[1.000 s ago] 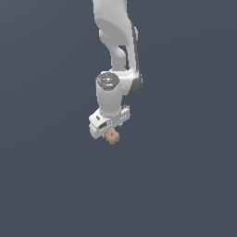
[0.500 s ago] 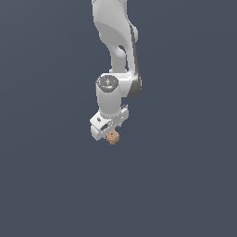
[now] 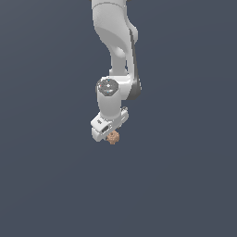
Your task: Pick up the object and move it to a goal position.
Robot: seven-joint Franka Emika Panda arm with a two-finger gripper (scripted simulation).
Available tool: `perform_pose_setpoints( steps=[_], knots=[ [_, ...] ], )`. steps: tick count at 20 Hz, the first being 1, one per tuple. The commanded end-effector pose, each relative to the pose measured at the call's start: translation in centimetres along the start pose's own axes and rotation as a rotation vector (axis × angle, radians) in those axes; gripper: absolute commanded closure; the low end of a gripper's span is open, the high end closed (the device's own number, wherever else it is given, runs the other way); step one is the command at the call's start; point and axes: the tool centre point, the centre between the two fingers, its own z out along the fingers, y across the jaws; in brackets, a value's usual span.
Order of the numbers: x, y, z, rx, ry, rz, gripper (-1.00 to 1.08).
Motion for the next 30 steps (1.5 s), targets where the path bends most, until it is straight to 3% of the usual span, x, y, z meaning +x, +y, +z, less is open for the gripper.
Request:
perform_pose_setpoints(
  steps=[1,10,11,30],
  knots=[
    [0.0,-0.1,1.2,0.001,-0.001,-0.002,-0.92],
    [0.0,0.0,3.6,0.001,0.000,-0.003,-0.92],
    [0.0,0.0,3.6,0.001,0.000,-0.003,1.08],
    [-0.5,-1.3,2.7,-0.001,0.000,-0.003,1.08]
  ],
)
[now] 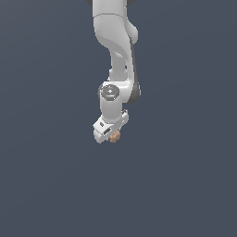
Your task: Pick up the object and move it to a goal position.
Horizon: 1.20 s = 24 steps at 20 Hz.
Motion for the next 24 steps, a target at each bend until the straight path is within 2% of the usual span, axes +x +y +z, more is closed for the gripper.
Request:
perform_pose_setpoints(
  steps=[1,15,24],
  knots=[
    [-0.2,-0.7,-0.4,0.000,0.000,0.000,1.08],
    [-2.7,-7.0,-4.3,0.000,-0.001,0.000,1.08],
    [-3.2,-8.5,-5.3,0.000,-0.001,-0.001,1.08]
  ],
)
